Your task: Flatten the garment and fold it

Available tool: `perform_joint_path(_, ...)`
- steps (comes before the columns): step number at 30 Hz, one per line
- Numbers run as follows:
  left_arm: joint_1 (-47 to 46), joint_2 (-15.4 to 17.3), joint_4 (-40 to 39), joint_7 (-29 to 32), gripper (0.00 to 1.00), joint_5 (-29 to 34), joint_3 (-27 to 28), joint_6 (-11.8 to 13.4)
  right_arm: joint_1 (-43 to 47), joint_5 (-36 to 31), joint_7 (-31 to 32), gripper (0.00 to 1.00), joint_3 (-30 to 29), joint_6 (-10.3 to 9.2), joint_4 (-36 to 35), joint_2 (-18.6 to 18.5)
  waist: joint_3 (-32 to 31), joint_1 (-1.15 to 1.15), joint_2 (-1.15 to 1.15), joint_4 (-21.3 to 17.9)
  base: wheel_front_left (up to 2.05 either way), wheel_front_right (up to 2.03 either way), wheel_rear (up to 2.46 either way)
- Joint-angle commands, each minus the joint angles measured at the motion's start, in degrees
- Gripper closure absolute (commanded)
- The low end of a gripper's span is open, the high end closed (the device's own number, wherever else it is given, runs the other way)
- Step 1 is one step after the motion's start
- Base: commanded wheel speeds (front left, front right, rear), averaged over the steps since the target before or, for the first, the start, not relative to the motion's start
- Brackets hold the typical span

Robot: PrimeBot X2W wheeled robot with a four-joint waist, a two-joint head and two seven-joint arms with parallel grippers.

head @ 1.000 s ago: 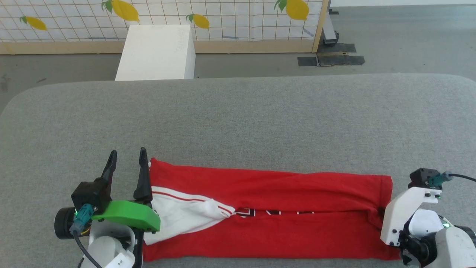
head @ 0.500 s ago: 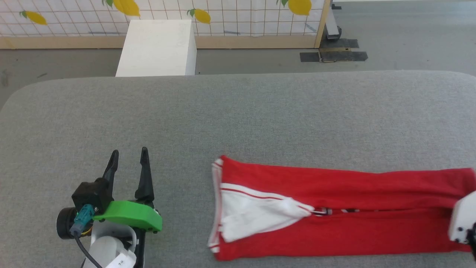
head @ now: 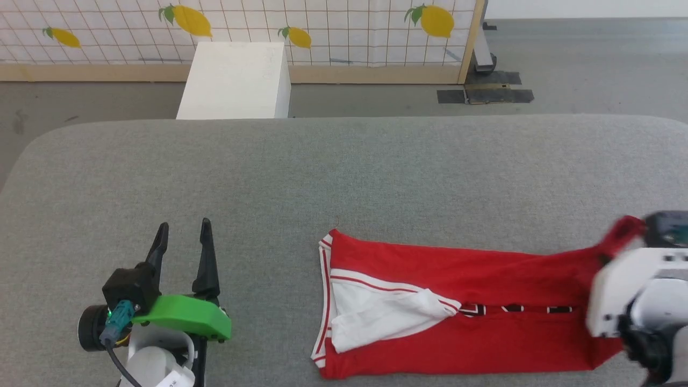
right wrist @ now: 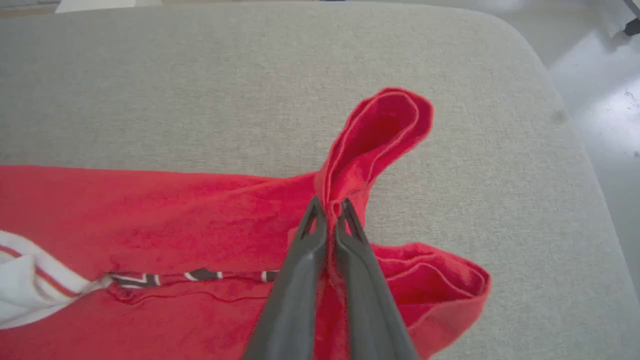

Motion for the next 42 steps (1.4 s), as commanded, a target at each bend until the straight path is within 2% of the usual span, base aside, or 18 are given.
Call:
perform_joint_path(1, 0.50, -0.26, 0.20, -0.27, 0.00, 0.36, 0.07, -0.30, 1.47, 1.90, 2.30, 1.00, 2.92, -0.09, -3.93, 0.19, -0.13, 0.00, 0.00, 0.08, 0.00, 0.00, 0.00)
perform_joint_path(6, 0.13, -0.39, 0.41, -0.27, 0.00, 0.60, -0.19, -0.69, 3.79, 6.74, 9.17, 1.00, 15.57, -0.09, -16.65, 0.02, 0.05, 0.00, 0.00, 0.72, 0.00, 0.00, 0.00)
perform_joint_path(8, -0.15, -0.44, 0.53, -0.27, 0.00, 0.61, -0.39, -0.84, 3.11, 7.38, 9.74, 1.00, 20.23, -0.09, -18.62, -0.52, 0.25, 0.00, 0.00, 1.07, 0.00, 0.00, 0.00)
perform_joint_path(11, -0.61, -0.51, 0.62, -0.27, 0.00, 0.60, -0.65, -1.02, 1.06, 7.66, 9.04, 1.00, 25.93, -0.09, -18.03, -1.01, 0.77, 0.00, 0.00, 1.69, 0.00, 0.00, 0.00)
perform_joint_path(14, -1.32, -0.57, 0.72, -0.27, 0.00, 0.55, -0.98, -1.21, -1.68, 7.70, 7.25, 1.00, 30.77, -0.09, -13.89, -0.82, 1.58, 0.00, 0.00, 2.61, 0.00, 0.00, 0.00)
perform_joint_path(21, -3.01, -0.70, 0.48, -0.27, 0.00, 0.30, -1.60, -1.43, -8.21, 9.28, -0.07, 1.00, 37.31, -0.09, 0.14, 0.16, 4.25, 0.00, 0.00, 4.90, 0.00, 0.00, 0.00)
perform_joint_path(28, -4.25, -0.76, 0.34, -0.27, 0.00, 0.18, -1.62, -1.46, -12.85, 14.61, -6.38, 1.00, 43.50, -0.09, 13.48, 0.26, 6.17, 0.00, 0.00, 6.11, 0.00, 0.00, 0.00)
perform_joint_path(29, -4.36, -0.77, 0.41, -0.27, 0.00, 0.15, -1.66, -1.44, -13.33, 15.18, -6.86, 0.91, 44.26, -0.09, 15.25, 0.26, 6.28, 0.00, 0.00, 6.22, 0.00, 0.00, 0.00)
perform_joint_path(30, -4.43, -0.78, 0.45, -0.27, 0.00, 0.12, -1.70, -1.42, -13.60, 15.68, -7.10, 0.66, 44.83, -0.09, 16.48, 0.26, 6.33, 0.00, 0.00, 6.29, 0.00, 0.00, 0.00)
perform_joint_path(31, -4.46, -0.78, 0.50, -0.27, 0.00, 0.08, -1.74, -1.41, -13.91, 16.14, -7.19, 0.00, 45.42, -0.09, 17.84, 0.27, 6.37, 0.00, 0.00, 6.33, 0.00, 0.00, 0.00)
perform_joint_path(35, -4.23, -0.79, 0.67, -0.27, 0.00, -0.30, -1.88, -1.22, -14.48, 18.53, -8.65, 0.00, 46.21, -0.09, 19.70, 0.27, 6.14, 0.00, 0.00, 5.89, 0.00, 0.00, 0.00)
perform_joint_path(38, -3.91, -0.80, 0.80, -0.27, 0.00, -0.36, -1.90, -1.04, -14.29, 20.76, -11.43, 0.00, 45.93, -0.09, 18.47, 0.27, 5.49, 0.00, 0.00, 5.22, 0.00, 0.00, 0.00)
perform_joint_path(42, -3.51, -0.80, 0.69, -0.27, 0.00, -0.30, -1.70, -0.96, -13.25, 24.64, -19.65, 0.00, 43.89, -0.09, 12.88, 0.27, 4.46, 0.00, 0.00, 4.06, 0.00, 0.00, 0.00)
